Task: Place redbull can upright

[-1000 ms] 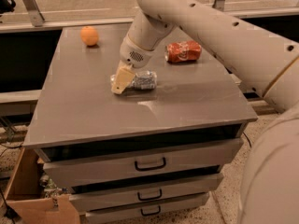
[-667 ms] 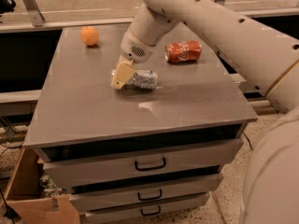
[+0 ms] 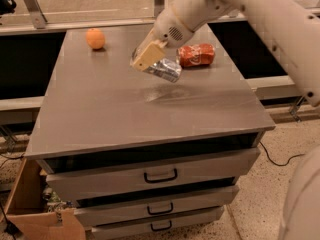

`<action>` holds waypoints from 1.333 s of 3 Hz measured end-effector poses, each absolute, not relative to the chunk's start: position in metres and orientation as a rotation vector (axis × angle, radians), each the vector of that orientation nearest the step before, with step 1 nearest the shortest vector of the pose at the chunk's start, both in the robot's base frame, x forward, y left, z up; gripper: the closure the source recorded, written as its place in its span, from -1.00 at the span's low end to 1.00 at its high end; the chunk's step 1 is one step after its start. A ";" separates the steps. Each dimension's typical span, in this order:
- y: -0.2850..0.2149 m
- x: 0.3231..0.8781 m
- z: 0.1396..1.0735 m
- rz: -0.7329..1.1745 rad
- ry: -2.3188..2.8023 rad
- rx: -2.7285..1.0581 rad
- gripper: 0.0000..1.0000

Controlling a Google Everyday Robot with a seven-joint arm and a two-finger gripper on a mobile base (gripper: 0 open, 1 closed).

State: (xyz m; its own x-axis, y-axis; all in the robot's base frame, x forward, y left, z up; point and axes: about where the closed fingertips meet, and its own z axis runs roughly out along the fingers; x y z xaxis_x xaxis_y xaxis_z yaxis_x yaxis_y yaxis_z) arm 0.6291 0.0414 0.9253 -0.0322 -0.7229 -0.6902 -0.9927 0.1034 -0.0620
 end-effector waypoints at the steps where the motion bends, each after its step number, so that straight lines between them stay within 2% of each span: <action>1: 0.002 0.637 0.958 0.748 1.694 -1.511 1.00; 2: -0.044 0.638 0.987 0.897 1.540 -1.334 1.00; 4: -0.096 0.621 1.011 1.046 1.326 -1.130 1.00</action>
Offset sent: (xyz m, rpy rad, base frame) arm 0.0059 -0.1608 0.1051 0.7633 -0.0556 -0.0559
